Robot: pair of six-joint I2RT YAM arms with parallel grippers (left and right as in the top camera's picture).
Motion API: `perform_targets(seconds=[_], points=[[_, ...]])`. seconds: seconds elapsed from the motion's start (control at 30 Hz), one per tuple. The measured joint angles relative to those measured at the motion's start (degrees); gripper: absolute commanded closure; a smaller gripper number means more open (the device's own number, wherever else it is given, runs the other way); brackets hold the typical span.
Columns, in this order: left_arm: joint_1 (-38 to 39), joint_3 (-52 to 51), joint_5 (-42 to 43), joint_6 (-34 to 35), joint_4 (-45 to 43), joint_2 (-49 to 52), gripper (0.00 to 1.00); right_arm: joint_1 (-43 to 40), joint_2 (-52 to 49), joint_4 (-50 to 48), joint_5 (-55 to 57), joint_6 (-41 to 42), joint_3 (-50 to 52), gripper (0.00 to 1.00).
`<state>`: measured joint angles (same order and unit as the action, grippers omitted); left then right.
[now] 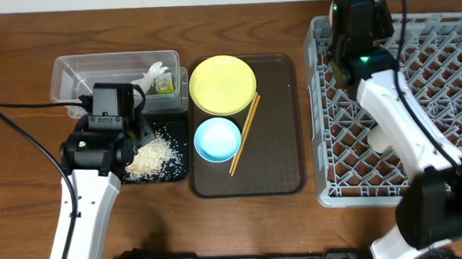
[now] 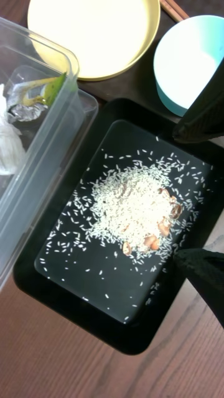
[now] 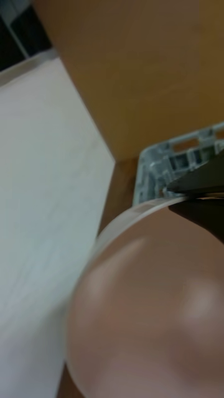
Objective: Sort waste into correct bins and load items into the dishwasher rack
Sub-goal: 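Carry the pink bowl into the rack's back row with the right gripper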
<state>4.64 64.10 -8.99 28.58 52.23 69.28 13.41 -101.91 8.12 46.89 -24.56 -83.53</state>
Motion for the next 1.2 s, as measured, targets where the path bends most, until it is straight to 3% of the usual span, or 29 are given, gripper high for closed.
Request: perform_targets(seconds=[0.37,0.77,1.2], points=[[0.0,0.0,0.0,0.0,0.07,0.0,0.43,-0.44,-8.28,-1.11,6.67,-2.69,0.0,0.99],[0.0,0.0,0.0,0.0,0.07,0.0,0.43,-0.44,-8.74,6.16,8.5,5.55,0.0,0.99],[0.0,0.0,0.0,0.02,0.09,0.0,0.43,0.52,-8.87,5.66,9.66,8.07,0.0,0.99]])
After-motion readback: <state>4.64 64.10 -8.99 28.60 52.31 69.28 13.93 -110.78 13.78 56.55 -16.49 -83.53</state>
